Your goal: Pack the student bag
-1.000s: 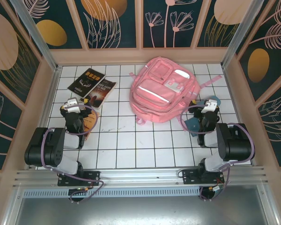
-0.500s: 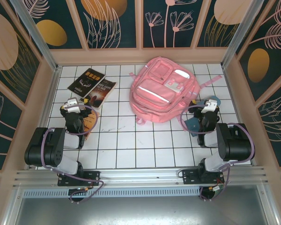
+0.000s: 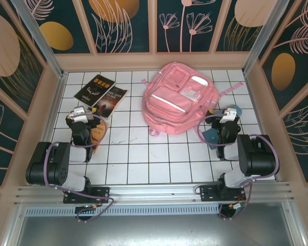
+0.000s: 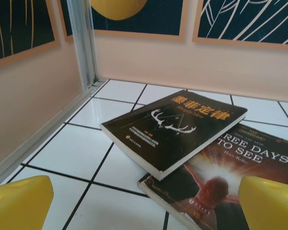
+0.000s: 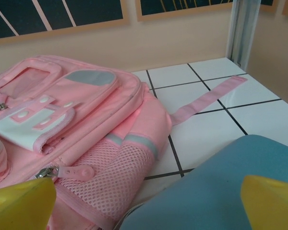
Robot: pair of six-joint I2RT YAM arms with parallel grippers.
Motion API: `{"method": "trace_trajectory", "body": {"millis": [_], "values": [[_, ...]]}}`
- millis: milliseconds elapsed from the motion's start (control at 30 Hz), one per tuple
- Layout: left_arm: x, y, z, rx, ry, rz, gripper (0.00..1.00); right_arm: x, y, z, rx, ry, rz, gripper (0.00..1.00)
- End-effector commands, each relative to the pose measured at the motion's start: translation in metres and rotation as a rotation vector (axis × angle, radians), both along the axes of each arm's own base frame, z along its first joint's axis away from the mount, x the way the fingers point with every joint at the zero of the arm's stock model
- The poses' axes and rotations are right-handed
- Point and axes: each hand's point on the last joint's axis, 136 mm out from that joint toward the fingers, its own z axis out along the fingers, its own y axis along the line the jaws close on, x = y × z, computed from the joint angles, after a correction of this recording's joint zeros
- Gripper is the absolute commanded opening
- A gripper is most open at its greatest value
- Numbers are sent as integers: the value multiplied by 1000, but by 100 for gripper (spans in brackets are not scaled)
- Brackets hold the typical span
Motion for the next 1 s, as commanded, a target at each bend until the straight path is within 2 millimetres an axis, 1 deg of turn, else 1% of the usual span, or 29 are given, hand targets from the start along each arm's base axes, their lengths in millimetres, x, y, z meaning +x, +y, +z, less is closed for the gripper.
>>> {"method": "trace_trajectory", "body": {"millis": [0, 100, 167, 233, 300, 400, 433, 467, 533, 600, 667, 700, 767, 800, 833, 867, 933, 967], "values": [[2, 1, 23, -14, -28, 5, 99, 2, -1, 22, -15, -40, -10, 99], [2, 2, 37, -38, -22, 13, 99, 0, -11, 39, -5, -38, -93, 99], [4, 2, 48, -77, -10, 18, 99, -2, -18, 56, 43, -41, -139, 99], [9, -2, 61, -141, 8, 7, 99, -3, -16, 71, 110, -20, -146, 99], [14, -10, 69, -221, 49, -26, 99, -5, -16, 82, 205, 13, -159, 99], [23, -31, 82, -371, 102, -108, 98, -7, -9, 87, 335, 102, -163, 99], [27, -38, 83, -424, 125, -132, 99, -7, -5, 88, 365, 137, -150, 99], [30, -49, 84, -478, 141, -183, 99, -6, 1, 87, 391, 173, -128, 99], [39, -83, 91, -568, 170, -365, 99, 1, 15, 87, 447, 249, -75, 99], [48, -100, 91, -681, 216, -421, 98, 8, 30, 82, 502, 326, -20, 99], [57, -124, 87, -728, 279, -509, 99, 16, 43, 78, 546, 380, 19, 99], [62, -135, 87, -730, 301, -528, 98, 20, 50, 74, 574, 408, 32, 99], [69, -153, 76, -717, 356, -522, 99, 27, 61, 66, 626, 451, 44, 99], [72, -164, 66, -720, 394, -518, 98, 31, 69, 63, 652, 468, 63, 99], [78, -173, 61, -734, 420, -517, 94, 35, 78, 60, 672, 486, 84, 99], [80, -182, 51, -755, 452, -521, 90, 37, 85, 54, 686, 506, 95, 99], [85, -201, 25, -800, 529, -519, 84, 44, 101, 45, 704, 544, 111, 99], [86, -212, 16, -811, 554, -531, 81, 48, 107, 42, 708, 558, 120, 98]]}}
